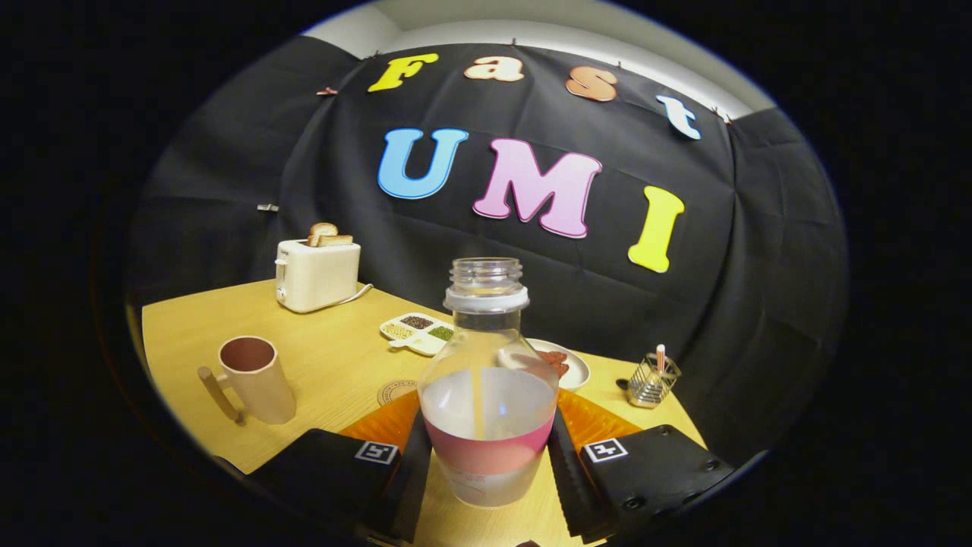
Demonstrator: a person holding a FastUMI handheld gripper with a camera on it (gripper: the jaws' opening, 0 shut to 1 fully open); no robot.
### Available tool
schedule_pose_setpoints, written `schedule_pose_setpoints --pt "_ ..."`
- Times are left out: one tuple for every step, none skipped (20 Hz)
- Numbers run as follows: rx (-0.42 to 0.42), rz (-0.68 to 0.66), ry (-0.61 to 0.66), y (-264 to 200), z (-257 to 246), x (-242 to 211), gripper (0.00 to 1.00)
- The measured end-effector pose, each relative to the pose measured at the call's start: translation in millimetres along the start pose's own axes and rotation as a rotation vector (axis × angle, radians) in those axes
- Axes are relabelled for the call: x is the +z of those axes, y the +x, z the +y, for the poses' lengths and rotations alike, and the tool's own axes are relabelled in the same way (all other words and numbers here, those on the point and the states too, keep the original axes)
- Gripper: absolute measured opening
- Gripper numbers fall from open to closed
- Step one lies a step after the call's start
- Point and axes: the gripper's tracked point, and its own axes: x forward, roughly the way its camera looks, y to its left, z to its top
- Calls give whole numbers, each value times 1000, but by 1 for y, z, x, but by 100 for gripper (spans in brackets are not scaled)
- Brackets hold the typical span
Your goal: Take the bottle from table, then pour the juice into the cup, finally place the bottle on the coaster
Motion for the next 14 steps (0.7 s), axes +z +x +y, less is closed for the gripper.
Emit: schedule_pose_setpoints --pt "10 -5 -29 2 4 7 73" --pt "15 -2 -71 4 7 13 73" --pt "21 -7 -114 5 11 20 73" --pt "28 -11 -167 8 17 26 73" --pt "29 -12 -227 10 22 30 73" --pt "29 -7 -290 12 27 31 73" --pt "29 -1 -341 15 32 30 73" --pt "33 11 -386 17 39 26 73" --pt "41 37 -427 21 47 19 73" --pt "47 66 -463 21 53 11 73" --pt "49 77 -501 21 60 10 73" --pt "47 77 -546 23 66 10 73" --pt "46 74 -597 26 73 12 73" --pt "45 74 -641 29 80 12 73"
